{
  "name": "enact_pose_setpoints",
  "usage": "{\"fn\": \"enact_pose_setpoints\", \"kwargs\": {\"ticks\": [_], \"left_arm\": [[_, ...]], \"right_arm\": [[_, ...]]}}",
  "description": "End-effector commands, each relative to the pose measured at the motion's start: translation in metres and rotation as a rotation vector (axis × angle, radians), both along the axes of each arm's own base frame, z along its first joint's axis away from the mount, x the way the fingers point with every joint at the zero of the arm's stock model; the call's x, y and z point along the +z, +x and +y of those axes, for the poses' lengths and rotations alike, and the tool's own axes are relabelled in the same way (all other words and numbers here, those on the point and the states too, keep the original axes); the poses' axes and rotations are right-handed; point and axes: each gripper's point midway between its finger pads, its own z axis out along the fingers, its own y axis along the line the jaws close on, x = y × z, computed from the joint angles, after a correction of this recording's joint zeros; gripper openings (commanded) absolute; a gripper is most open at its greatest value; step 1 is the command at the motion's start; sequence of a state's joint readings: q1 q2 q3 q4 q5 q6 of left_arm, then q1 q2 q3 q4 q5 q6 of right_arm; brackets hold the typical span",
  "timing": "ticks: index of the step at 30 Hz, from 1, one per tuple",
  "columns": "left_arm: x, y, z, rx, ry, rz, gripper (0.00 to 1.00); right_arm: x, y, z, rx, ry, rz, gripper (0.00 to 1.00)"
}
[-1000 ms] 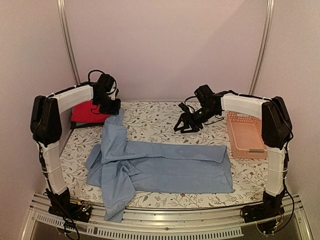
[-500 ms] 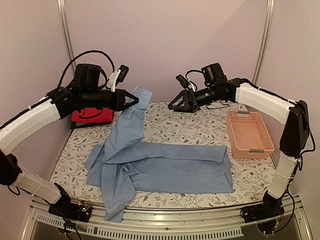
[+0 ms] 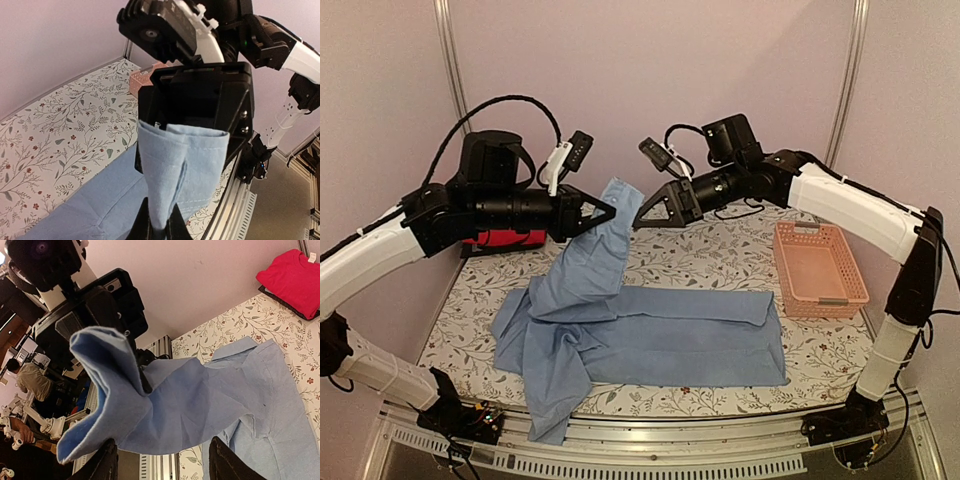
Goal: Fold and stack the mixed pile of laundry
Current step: Adjust the rectangle-folded shirt at the center of the board.
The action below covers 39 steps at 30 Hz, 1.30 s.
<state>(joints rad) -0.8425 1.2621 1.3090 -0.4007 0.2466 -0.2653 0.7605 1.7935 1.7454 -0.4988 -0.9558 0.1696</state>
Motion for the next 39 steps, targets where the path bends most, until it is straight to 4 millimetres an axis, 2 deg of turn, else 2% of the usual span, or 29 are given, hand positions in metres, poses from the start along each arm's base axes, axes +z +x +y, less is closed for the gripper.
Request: {"fn": "enact_pose_setpoints", "kwargs": {"ticks": [1, 3, 8, 11, 13, 16, 21, 25, 29, 30, 33, 34, 35, 36, 39], "left_arm": [[-0.002, -0.004, -0.003, 0.004, 0.021, -0.038, 0.02], [-0.005, -0.002, -0.002, 0.018, 0.037, -0.042, 0.01], [-0.004, 0.002, 0.006, 0.058, 0.047, -0.07, 0.0], [-0.005, -0.002, 0.007, 0.038, 0.055, -0.08, 0.01], [-0.007, -0.009, 0.0, -0.013, 0.057, -0.072, 0.03], [-0.014, -0.02, -0.013, -0.072, 0.065, -0.056, 0.03], [-0.01, -0.028, -0.024, -0.11, 0.053, -0.074, 0.02], [-0.007, -0.032, -0.025, -0.122, 0.05, -0.086, 0.02], [-0.004, -0.034, -0.026, -0.129, 0.043, -0.099, 0.01], [-0.004, -0.034, -0.025, -0.128, 0.044, -0.101, 0.01], [-0.01, -0.035, -0.029, -0.141, 0.062, -0.095, 0.04], [-0.014, -0.034, -0.029, -0.139, 0.076, -0.094, 0.07], [-0.016, -0.034, -0.029, -0.135, 0.091, -0.094, 0.14], [-0.017, -0.032, -0.026, -0.118, 0.11, -0.093, 0.24], [-0.006, -0.022, 0.003, 0.008, 0.137, -0.112, 0.74]], "right_arm": [[0.05, -0.027, -0.003, 0.074, 0.103, -0.078, 0.58], [0.049, -0.033, -0.001, 0.085, 0.089, -0.073, 0.58], [0.03, -0.044, -0.008, 0.099, 0.017, -0.047, 0.59], [0.034, -0.052, -0.016, 0.099, 0.025, -0.044, 0.64], [0.038, -0.054, -0.02, 0.08, 0.028, -0.046, 0.64], [0.038, -0.046, -0.017, 0.043, 0.013, -0.045, 0.62], [0.01, -0.02, -0.007, -0.031, -0.107, -0.03, 0.59], [0.01, -0.019, -0.006, -0.028, -0.11, -0.041, 0.52], [-0.001, -0.014, -0.009, -0.057, -0.163, -0.043, 0.62], [0.0, -0.016, -0.009, -0.046, -0.16, -0.042, 0.57], [0.016, -0.025, -0.007, 0.006, -0.102, -0.058, 0.27], [0.023, -0.029, -0.006, 0.024, -0.082, -0.061, 0.14], [0.028, -0.033, -0.006, 0.036, -0.069, -0.067, 0.03], [0.031, -0.036, -0.006, 0.043, -0.064, -0.072, 0.0], [0.034, -0.054, -0.007, 0.054, -0.083, -0.119, 0.0]]}}
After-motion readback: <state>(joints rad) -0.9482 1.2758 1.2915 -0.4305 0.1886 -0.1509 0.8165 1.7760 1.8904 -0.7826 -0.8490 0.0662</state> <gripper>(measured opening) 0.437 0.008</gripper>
